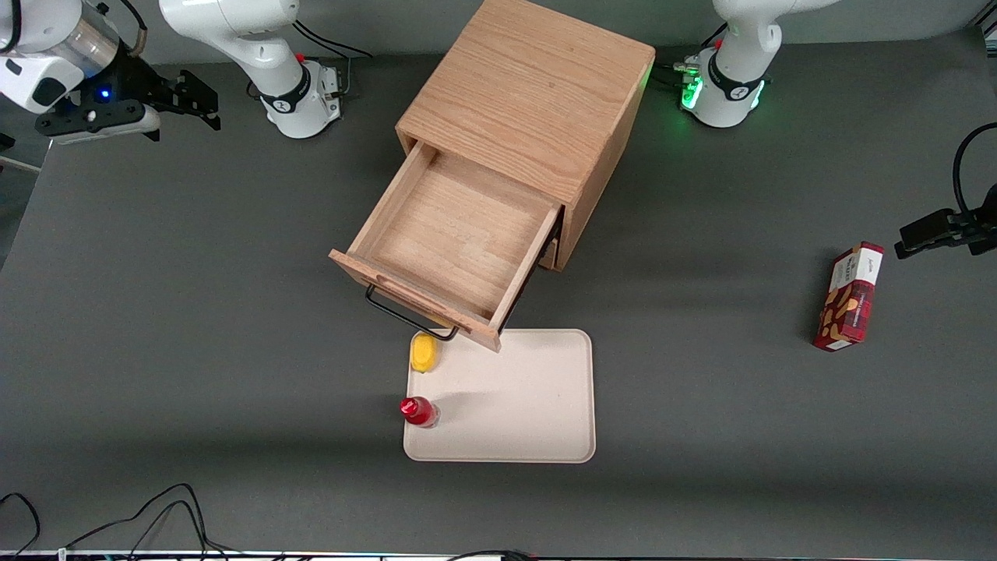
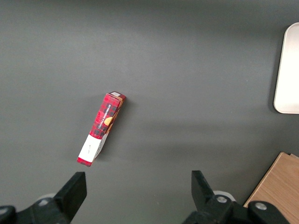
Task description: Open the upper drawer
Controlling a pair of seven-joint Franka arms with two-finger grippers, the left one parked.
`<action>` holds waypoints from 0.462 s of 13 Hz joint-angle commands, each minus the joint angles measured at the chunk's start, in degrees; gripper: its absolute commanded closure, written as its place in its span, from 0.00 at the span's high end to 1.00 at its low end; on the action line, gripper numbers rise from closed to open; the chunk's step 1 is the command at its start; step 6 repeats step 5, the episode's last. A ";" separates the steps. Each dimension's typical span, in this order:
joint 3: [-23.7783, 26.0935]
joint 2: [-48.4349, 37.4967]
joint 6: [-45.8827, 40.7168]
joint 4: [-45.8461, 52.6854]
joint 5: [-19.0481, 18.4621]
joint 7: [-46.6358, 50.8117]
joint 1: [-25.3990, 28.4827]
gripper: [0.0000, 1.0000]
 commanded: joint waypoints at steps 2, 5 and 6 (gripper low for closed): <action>-0.54 0.25 1.51 -0.67 -2.32 7.08 0.31 1.00; -1.86 2.98 1.87 2.31 -4.79 6.66 0.40 1.00; -1.86 2.98 1.87 2.31 -4.79 6.66 0.40 1.00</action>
